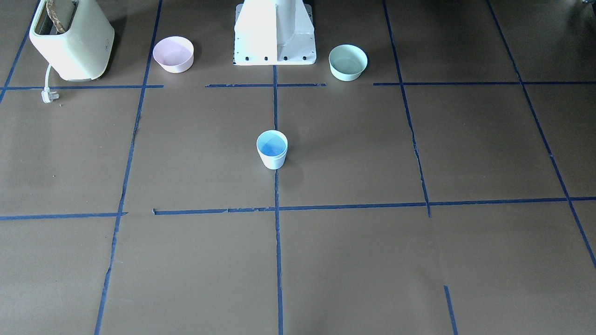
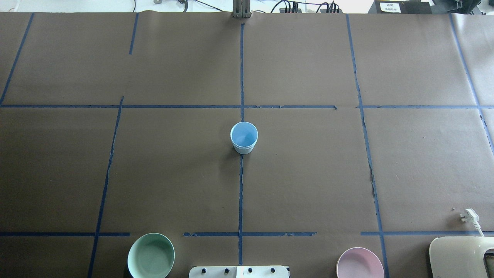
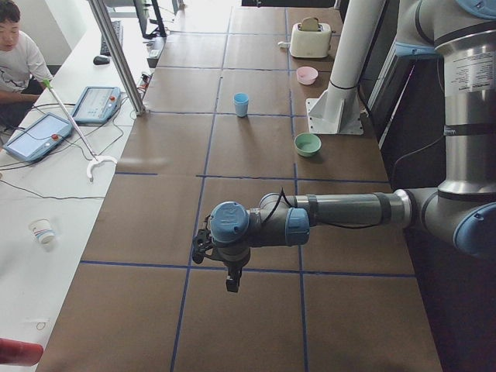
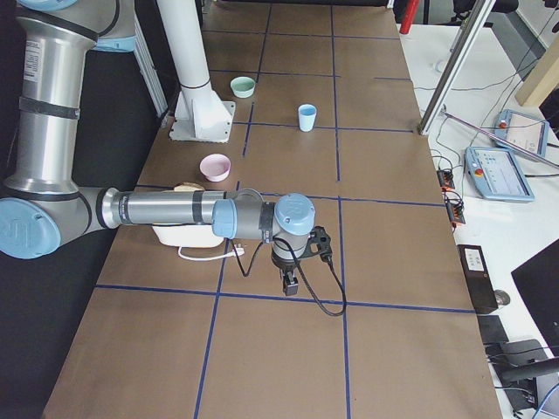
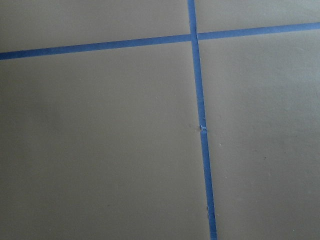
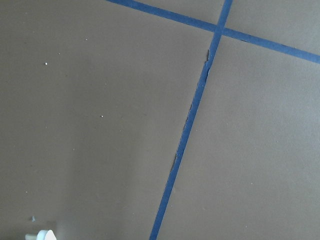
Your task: Stack blue cups with both arms
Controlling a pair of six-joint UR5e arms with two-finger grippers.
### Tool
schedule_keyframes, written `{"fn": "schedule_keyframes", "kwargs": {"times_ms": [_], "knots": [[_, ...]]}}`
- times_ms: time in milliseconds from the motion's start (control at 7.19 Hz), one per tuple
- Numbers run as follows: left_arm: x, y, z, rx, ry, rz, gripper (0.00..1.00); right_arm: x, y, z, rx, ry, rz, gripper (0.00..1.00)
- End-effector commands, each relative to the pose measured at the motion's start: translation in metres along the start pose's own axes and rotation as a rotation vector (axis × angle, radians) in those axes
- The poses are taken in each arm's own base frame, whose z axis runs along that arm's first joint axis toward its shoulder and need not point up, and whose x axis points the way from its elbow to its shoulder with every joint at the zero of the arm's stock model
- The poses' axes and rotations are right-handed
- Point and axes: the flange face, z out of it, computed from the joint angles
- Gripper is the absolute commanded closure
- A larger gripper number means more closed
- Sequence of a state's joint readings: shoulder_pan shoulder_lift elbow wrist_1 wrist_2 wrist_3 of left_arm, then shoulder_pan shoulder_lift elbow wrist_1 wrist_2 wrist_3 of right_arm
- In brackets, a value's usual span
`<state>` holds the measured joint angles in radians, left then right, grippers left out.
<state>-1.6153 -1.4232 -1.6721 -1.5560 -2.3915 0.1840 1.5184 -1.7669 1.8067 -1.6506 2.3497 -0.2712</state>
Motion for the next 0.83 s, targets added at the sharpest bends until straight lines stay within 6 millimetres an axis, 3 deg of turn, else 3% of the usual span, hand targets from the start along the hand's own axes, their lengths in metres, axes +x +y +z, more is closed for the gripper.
{"fn": "schedule_keyframes", "kwargs": {"times_ms": [0, 696], "knots": [[-0.0005, 0.0021, 0.0008, -0.002, 0.000, -0.002, 0.00, 0.0015, 0.0030, 0.0004, -0.001, -0.001, 0.013, 0.00], [-0.0041, 0.0083, 0.0060, -0.013, 0.002, -0.013, 0.00, 0.0010, 0.0027, 0.0013, 0.000, -0.007, 0.012, 0.00]]}}
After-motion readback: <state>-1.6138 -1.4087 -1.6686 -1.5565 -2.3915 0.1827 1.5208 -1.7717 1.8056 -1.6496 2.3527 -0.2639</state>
